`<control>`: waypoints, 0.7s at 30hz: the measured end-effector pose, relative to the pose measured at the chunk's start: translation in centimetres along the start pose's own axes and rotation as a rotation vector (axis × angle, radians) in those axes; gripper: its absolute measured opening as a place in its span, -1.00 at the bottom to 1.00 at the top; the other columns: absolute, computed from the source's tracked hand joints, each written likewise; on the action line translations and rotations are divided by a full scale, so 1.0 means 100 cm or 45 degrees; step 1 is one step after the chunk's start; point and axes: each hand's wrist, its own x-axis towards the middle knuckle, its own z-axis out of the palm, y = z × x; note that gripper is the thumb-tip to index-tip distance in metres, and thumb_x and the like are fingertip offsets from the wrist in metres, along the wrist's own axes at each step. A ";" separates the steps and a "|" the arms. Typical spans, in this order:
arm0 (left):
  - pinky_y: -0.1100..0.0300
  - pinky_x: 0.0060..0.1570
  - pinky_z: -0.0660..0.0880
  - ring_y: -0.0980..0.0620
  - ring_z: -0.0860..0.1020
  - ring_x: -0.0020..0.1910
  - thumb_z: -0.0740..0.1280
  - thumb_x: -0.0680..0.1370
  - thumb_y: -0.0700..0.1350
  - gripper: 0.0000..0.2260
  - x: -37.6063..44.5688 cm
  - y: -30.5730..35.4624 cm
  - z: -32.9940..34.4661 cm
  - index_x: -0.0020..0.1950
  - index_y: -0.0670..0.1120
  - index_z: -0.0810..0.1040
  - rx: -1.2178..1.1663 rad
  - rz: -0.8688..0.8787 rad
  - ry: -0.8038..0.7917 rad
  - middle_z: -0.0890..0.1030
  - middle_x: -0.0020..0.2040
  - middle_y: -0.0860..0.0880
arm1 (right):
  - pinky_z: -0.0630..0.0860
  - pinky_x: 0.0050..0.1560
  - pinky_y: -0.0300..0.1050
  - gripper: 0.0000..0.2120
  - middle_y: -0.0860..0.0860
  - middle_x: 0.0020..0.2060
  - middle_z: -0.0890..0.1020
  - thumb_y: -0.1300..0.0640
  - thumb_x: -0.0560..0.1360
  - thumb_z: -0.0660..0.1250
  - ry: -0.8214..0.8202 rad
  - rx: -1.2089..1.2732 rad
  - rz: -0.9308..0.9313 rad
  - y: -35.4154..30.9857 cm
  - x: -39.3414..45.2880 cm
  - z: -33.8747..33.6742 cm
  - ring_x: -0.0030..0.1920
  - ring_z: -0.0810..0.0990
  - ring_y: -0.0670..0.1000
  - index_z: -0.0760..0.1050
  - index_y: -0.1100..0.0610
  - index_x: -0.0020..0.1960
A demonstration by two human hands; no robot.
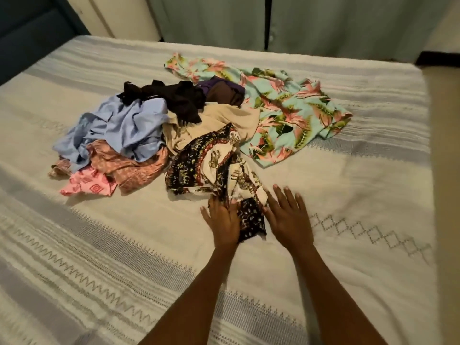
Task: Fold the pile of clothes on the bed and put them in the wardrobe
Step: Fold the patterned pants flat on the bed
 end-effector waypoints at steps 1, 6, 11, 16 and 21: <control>-0.12 0.56 0.01 0.05 0.22 0.51 0.09 0.68 0.15 -0.52 -0.003 0.002 -0.009 0.52 -0.07 0.30 -0.220 -0.014 0.012 0.39 0.49 -0.12 | 0.06 0.54 0.16 -0.48 -0.01 0.59 0.16 -0.17 0.68 -0.11 -0.004 -0.008 0.076 -0.005 -0.008 -0.001 0.59 0.09 0.09 0.08 -0.09 0.61; 0.01 0.05 0.64 0.11 0.65 0.08 0.14 0.68 0.11 -0.61 -0.066 -0.005 -0.063 0.51 0.10 0.25 -0.578 -0.075 -0.157 0.64 0.17 0.02 | -0.12 0.57 0.12 -0.47 -0.04 0.61 0.01 -0.18 0.67 -0.24 -0.085 0.069 0.249 -0.042 -0.089 -0.013 0.61 -0.06 0.03 -0.05 -0.14 0.62; 0.16 0.08 0.56 0.02 0.60 0.15 0.18 0.66 0.16 -0.59 -0.146 -0.011 -0.114 0.40 -0.04 0.45 -0.410 0.053 -0.344 0.64 0.17 -0.01 | -0.17 0.57 0.00 -0.52 -0.18 0.57 0.01 -0.15 0.70 -0.18 -0.099 0.436 0.265 -0.074 -0.188 -0.039 0.59 -0.08 -0.09 0.07 -0.15 0.60; -0.02 0.28 0.48 -0.01 0.53 0.26 0.19 0.63 0.23 -0.53 -0.201 -0.025 -0.147 0.39 -0.04 0.51 -0.408 0.033 -0.587 0.60 0.27 -0.06 | 0.46 0.27 -0.01 -0.50 -0.01 0.24 0.62 -0.36 0.51 0.23 -0.122 1.197 0.664 -0.098 -0.220 -0.079 0.27 0.57 0.07 0.48 -0.14 0.34; 0.17 0.07 0.54 0.04 0.59 0.14 0.37 0.54 0.21 -0.60 -0.225 -0.030 -0.181 0.27 0.01 0.54 -0.461 0.049 -0.812 0.63 0.16 0.04 | 0.54 0.11 0.04 -0.23 0.09 0.15 0.63 -0.12 0.48 0.44 -0.385 0.812 0.538 -0.135 -0.235 -0.084 0.10 0.62 0.13 0.14 -0.08 0.56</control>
